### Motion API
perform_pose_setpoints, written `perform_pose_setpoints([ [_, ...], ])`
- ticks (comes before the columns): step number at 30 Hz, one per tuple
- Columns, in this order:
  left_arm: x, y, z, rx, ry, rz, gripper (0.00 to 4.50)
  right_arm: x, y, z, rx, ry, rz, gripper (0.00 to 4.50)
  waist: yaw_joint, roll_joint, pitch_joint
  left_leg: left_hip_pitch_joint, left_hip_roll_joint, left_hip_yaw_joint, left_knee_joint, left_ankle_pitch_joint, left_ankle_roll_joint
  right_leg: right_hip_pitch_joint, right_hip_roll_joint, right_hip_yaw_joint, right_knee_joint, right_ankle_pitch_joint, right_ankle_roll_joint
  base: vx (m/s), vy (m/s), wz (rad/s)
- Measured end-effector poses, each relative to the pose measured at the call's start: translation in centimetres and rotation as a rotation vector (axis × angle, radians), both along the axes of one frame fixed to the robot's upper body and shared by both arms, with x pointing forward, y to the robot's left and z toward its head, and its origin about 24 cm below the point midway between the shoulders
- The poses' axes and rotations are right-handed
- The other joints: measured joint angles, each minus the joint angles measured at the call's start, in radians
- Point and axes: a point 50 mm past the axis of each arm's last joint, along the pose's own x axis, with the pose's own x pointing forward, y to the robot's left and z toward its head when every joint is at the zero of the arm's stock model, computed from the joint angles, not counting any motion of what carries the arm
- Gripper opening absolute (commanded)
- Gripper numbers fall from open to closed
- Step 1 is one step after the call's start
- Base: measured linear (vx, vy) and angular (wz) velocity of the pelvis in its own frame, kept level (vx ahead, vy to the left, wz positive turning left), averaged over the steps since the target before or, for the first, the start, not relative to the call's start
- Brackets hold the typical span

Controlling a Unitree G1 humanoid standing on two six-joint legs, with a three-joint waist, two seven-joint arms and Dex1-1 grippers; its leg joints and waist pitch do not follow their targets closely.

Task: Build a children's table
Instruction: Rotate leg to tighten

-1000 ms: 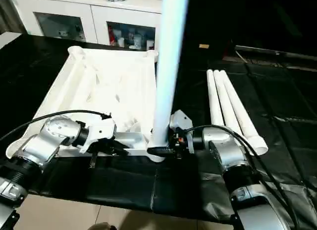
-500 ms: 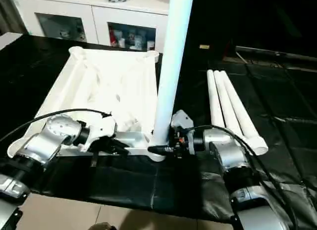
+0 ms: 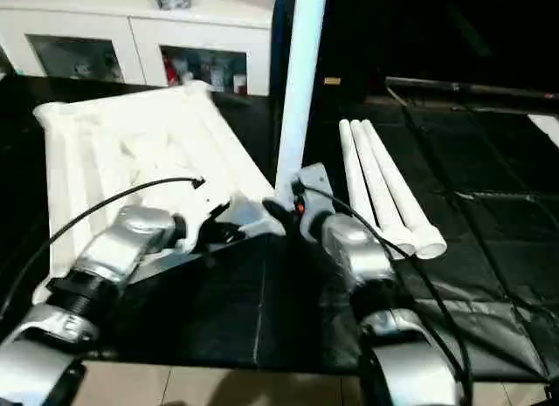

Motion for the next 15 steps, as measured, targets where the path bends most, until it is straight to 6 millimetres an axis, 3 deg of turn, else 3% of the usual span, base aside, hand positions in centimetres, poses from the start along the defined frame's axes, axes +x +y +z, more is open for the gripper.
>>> perform_pose_setpoints([
  [3,0.0,0.0,0.0,0.008,-0.005,0.002,0.00,0.0,0.3,0.0,0.006,-0.005,0.001,3.45,0.000,0.000,0.000,0.000,0.000,0.000,-0.001,0.000,0.000,0.000,0.000,-0.001,-0.001,0.000,0.000,0.000,0.000,0.00],
  [5,-0.1,0.1,0.0,0.009,-0.009,0.002,0.00,0.0,0.3,0.0,0.006,-0.009,0.002,3.84,-0.001,0.000,0.000,0.000,0.000,0.000,-0.001,0.000,0.000,0.000,0.000,0.000,-0.002,0.000,0.000,0.000,0.000,0.00],
  [10,-0.3,0.9,0.2,0.020,-0.025,-0.035,0.00,-0.5,0.5,-0.2,0.019,-0.039,0.067,4.04,-0.006,0.000,0.000,0.000,0.001,0.000,-0.004,0.000,0.000,-0.001,0.001,-0.001,-0.003,0.000,0.000,0.000,0.000,0.00],
  [11,-0.3,1.0,0.2,0.021,-0.028,-0.043,0.00,-0.6,0.4,-0.2,0.020,-0.044,0.077,4.30,-0.005,0.000,0.000,0.000,0.001,0.000,-0.005,0.000,0.000,-0.001,0.001,-0.001,-0.003,0.000,0.000,0.000,0.000,0.00],
  [15,-0.6,1.8,0.3,0.037,-0.041,-0.114,0.00,-1.5,-1.2,-0.7,0.012,-0.044,0.179,4.47,0.000,0.001,0.001,-0.001,0.001,0.000,-0.007,0.000,0.000,-0.001,0.001,-0.002,-0.006,0.000,0.000,0.000,0.000,0.00],
])
